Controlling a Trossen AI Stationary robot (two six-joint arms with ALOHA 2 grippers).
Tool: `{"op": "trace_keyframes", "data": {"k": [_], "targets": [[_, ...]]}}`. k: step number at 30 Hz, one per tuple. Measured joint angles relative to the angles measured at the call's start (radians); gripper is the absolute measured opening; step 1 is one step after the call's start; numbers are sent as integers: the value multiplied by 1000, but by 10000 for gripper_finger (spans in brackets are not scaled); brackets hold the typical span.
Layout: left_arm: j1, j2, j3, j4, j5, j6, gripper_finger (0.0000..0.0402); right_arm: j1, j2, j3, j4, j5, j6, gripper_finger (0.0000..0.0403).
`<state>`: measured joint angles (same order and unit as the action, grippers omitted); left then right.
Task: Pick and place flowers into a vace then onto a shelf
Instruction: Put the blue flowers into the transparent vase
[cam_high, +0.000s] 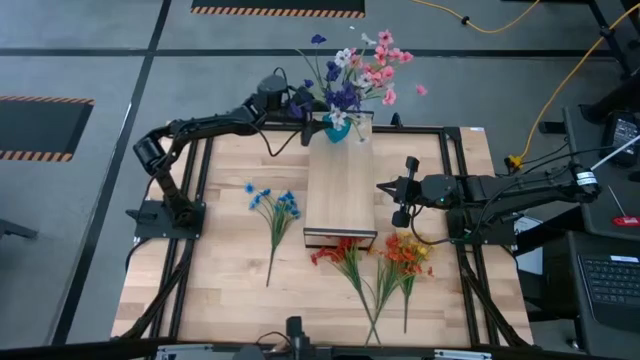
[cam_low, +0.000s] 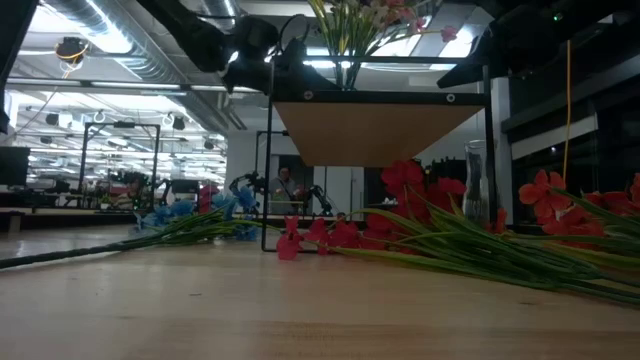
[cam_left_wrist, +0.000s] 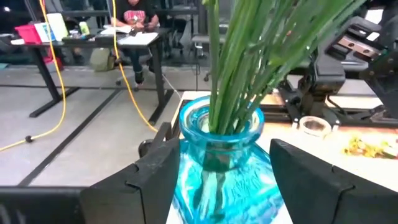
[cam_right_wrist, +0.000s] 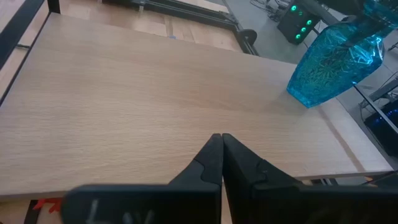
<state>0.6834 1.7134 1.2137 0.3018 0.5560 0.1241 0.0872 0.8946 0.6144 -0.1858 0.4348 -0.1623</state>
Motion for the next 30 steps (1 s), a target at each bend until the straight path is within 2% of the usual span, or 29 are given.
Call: {"op": "trace_keyframes", "data": {"k": [15, 18, 24, 30], "targets": [[-1, -145, 1, -402, -32, 190, 240, 0, 0, 0, 0, 0, 0, 8], [-2, -187, 1, -516, -113, 209, 239, 0, 0, 0, 0, 0, 0, 8], [-65, -264, 1, -737, -376, 206, 215, 0, 0, 0, -11, 0, 0, 8], [-170, -302, 1, -945, -492, 97, 168, 0, 0, 0, -13, 0, 1, 8]]}}
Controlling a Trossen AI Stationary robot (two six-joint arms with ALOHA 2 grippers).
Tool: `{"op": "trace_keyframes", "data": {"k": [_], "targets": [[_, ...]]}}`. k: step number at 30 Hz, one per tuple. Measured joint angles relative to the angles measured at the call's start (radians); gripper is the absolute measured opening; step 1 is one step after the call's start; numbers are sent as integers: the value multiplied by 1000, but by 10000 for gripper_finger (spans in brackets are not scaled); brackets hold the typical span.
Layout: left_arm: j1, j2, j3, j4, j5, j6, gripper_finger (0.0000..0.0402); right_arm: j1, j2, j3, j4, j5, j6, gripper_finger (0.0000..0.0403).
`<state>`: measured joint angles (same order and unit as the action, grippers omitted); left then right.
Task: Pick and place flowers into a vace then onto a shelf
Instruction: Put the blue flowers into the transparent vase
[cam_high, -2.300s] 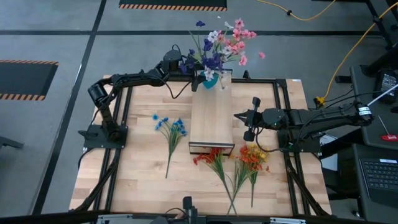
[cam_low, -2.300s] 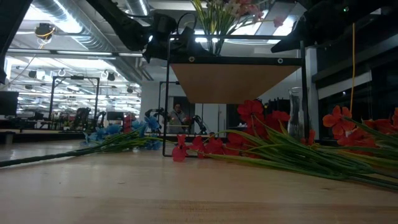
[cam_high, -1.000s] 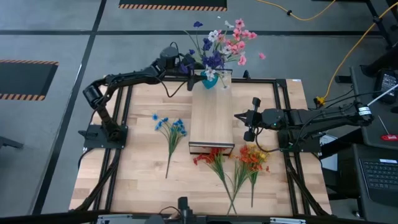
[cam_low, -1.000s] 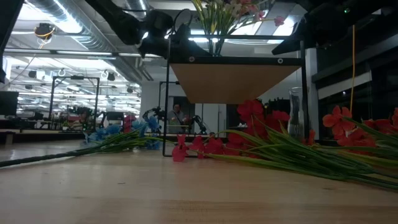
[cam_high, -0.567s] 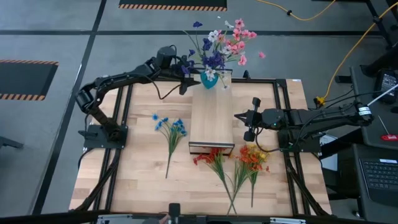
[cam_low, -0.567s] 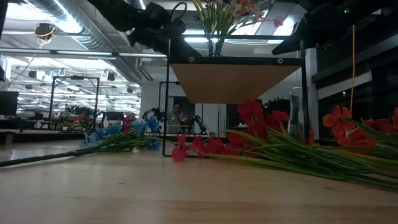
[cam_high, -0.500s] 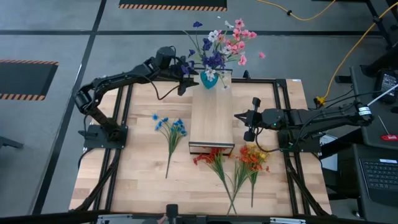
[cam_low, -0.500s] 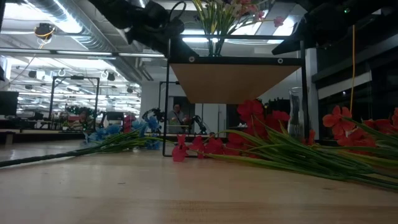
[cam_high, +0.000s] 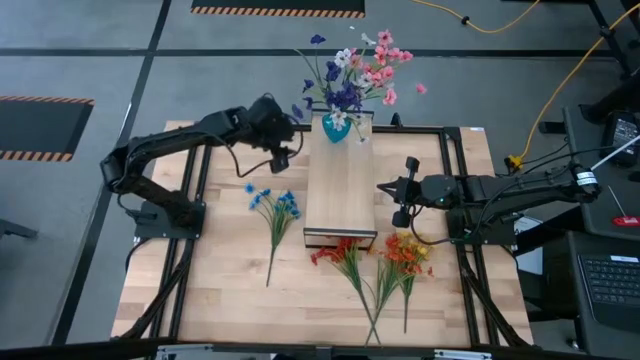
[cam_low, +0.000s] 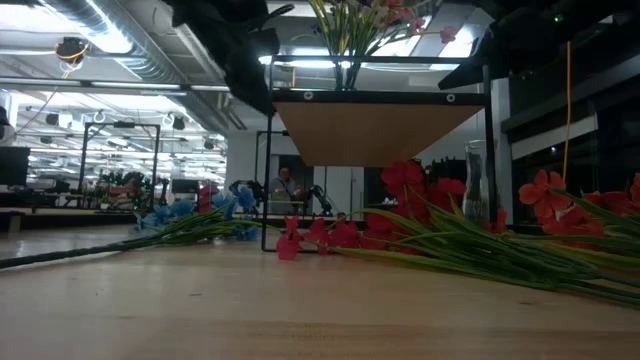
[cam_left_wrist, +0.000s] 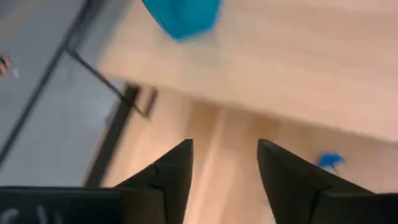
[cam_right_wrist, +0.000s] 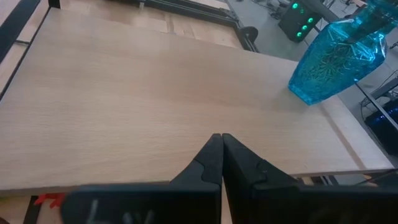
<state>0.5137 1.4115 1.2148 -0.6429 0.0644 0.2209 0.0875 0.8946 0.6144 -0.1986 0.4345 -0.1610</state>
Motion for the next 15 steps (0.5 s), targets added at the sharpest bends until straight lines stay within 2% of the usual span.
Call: {"op": "trace_keyframes", "data": {"k": [8, 12, 15], "targets": [[-185, -6, 0, -282, -262, -278, 106, 0, 0, 0, -65, -2, 2, 8], [-307, -11, 0, -380, -337, -427, 74, 1, 0, 0, -84, -3, 12, 8], [-418, -32, -13, -370, -379, -501, 53, 13, -9, 0, -107, -10, 31, 8]]}}
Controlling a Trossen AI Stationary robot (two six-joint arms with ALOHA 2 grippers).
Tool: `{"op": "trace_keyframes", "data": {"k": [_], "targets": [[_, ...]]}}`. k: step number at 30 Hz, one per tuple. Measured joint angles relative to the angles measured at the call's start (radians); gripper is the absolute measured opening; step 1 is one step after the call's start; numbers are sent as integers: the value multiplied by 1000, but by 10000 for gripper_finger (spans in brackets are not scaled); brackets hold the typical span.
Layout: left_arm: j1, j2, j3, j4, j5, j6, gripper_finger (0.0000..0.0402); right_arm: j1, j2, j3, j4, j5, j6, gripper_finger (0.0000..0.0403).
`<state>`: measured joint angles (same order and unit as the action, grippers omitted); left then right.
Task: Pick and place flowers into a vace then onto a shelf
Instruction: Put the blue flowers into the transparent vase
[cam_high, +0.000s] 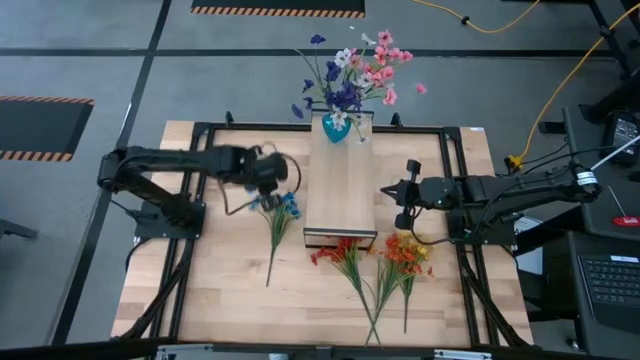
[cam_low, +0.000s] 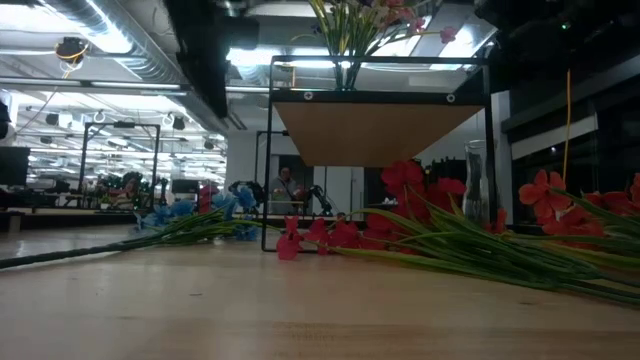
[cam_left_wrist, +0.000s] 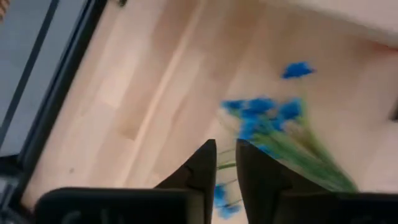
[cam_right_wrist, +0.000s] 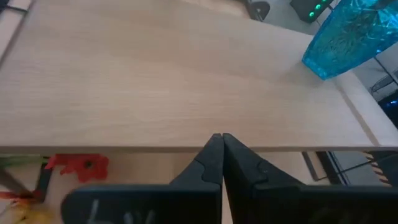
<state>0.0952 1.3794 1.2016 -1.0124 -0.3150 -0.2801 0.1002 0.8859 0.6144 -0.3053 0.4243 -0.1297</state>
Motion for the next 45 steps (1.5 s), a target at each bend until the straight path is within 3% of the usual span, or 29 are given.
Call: {"op": "trace_keyframes", "data": {"k": [3, 8, 13, 24, 28, 33, 39, 45], "targets": [[-113, -40, -56, 19, -46, -93, 38, 37, -35, 0, -24, 0, 22, 8], [-287, -143, -187, 24, -150, -387, 23, 88, -120, 0, -22, 0, 49, 8], [-410, -210, -284, 83, -205, -588, 13, 112, -144, 0, -24, 1, 122, 8], [-493, -177, -314, 169, -155, -711, 7, 174, -133, -101, 103, 2, 181, 8], [-492, -161, -314, 216, -165, -802, 28, 192, -134, -101, 127, 4, 178, 8], [-498, -114, -314, 247, -159, -861, 82, 207, -134, -101, 123, 4, 178, 8], [-508, -24, -314, 250, -145, -962, 152, 207, -134, -101, 116, 4, 177, 8], [-506, 87, -314, 250, -134, -1070, 188, 207, -134, -101, 113, 3, 176, 8]]}}
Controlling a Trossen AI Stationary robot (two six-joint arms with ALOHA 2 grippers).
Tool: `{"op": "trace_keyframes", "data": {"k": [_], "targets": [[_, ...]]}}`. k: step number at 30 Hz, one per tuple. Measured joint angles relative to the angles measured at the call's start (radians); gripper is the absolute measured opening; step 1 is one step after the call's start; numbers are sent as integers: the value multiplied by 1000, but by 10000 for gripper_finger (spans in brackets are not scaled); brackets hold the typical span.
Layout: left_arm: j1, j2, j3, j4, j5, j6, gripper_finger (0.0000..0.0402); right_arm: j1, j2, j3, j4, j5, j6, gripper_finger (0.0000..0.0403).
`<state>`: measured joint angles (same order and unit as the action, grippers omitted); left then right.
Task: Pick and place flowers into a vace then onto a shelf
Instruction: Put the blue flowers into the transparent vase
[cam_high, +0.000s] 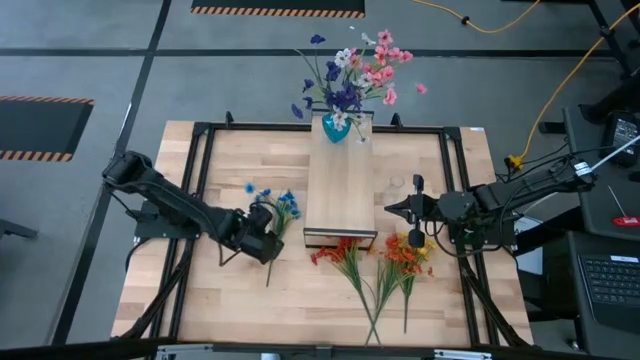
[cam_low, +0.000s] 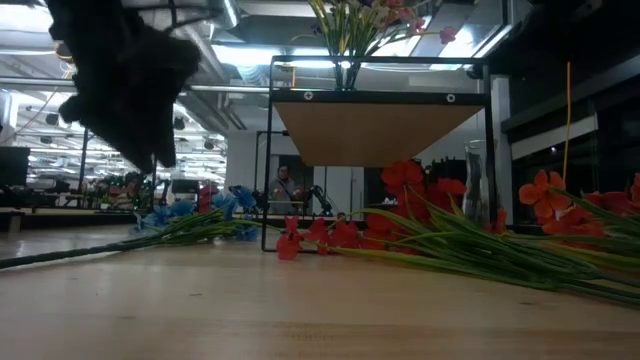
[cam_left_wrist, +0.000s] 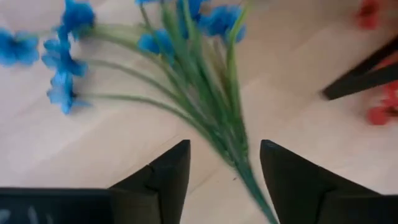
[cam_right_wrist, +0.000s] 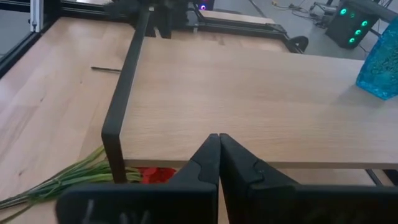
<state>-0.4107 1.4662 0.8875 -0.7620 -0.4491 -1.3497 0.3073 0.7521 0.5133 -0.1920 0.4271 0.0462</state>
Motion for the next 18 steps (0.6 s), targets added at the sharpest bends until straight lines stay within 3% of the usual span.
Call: {"op": "trace_keyframes", "data": {"k": [18], "targets": [[1, 238, 0, 118, 81, -70, 197, 0, 0, 0, -15, -1, -2, 8]]}}
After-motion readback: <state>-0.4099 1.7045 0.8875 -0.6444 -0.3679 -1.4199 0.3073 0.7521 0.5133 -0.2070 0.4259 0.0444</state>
